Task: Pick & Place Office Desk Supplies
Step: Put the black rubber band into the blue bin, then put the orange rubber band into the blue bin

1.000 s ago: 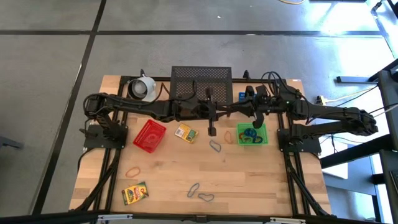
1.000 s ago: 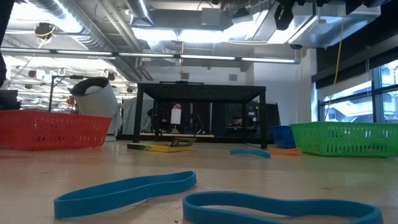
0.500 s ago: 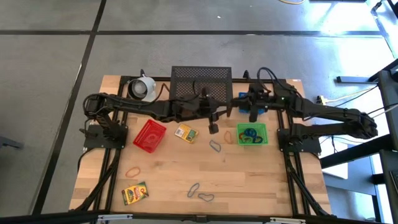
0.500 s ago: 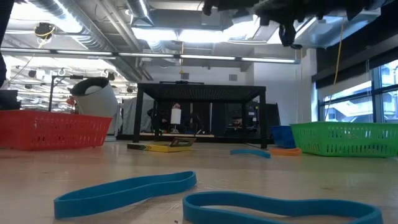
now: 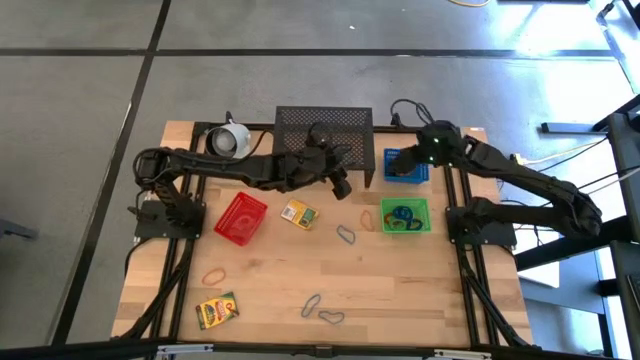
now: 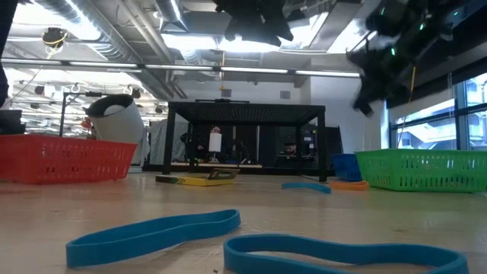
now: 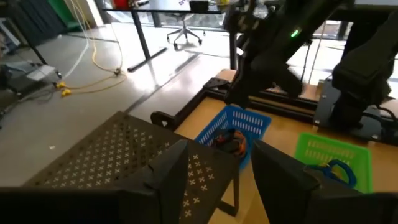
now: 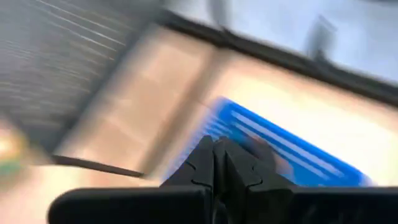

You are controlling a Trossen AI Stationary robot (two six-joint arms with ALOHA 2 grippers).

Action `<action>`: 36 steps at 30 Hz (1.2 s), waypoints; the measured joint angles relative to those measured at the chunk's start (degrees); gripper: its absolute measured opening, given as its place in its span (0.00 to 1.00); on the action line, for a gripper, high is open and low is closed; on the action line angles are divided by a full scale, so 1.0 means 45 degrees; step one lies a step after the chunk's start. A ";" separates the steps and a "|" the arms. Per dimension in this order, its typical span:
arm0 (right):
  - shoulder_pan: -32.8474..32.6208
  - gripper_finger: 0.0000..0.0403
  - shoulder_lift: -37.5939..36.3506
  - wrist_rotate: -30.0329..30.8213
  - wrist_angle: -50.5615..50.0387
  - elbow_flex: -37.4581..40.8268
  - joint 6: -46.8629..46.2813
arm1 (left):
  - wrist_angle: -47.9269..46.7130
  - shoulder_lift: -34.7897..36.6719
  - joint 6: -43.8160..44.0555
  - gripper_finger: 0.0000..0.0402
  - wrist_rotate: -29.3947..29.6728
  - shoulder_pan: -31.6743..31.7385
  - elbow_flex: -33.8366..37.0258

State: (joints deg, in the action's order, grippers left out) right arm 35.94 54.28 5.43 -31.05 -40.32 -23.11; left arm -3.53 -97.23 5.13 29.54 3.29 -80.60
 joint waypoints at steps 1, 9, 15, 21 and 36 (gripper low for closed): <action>0.0279 0.02 0.0291 0.0222 -0.0445 0.0000 0.0000 | -0.0028 0.0000 0.0037 0.42 -0.0135 0.0049 0.0000; 0.1041 0.02 0.3085 0.0272 -0.0658 0.0005 0.0330 | -0.0510 0.0083 0.0545 0.43 -0.0052 0.0080 0.0000; 0.1088 0.15 0.3856 0.0272 -0.0579 0.0005 0.0706 | -0.2986 0.0523 0.3012 0.43 -0.0024 0.0166 -0.0005; 0.1089 0.32 0.3896 0.0269 -0.0344 0.0005 0.0916 | -0.5941 0.0843 0.4862 0.43 -0.0609 -0.0012 0.0000; 0.1086 0.66 0.3056 0.0267 -0.0388 0.0000 0.0563 | -1.4854 0.1418 0.8925 0.43 -0.5024 -0.2774 0.0178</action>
State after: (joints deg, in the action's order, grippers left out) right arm 40.83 68.03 6.63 -32.80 -40.32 -20.58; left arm -70.37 -90.85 45.29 6.93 -9.20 -79.80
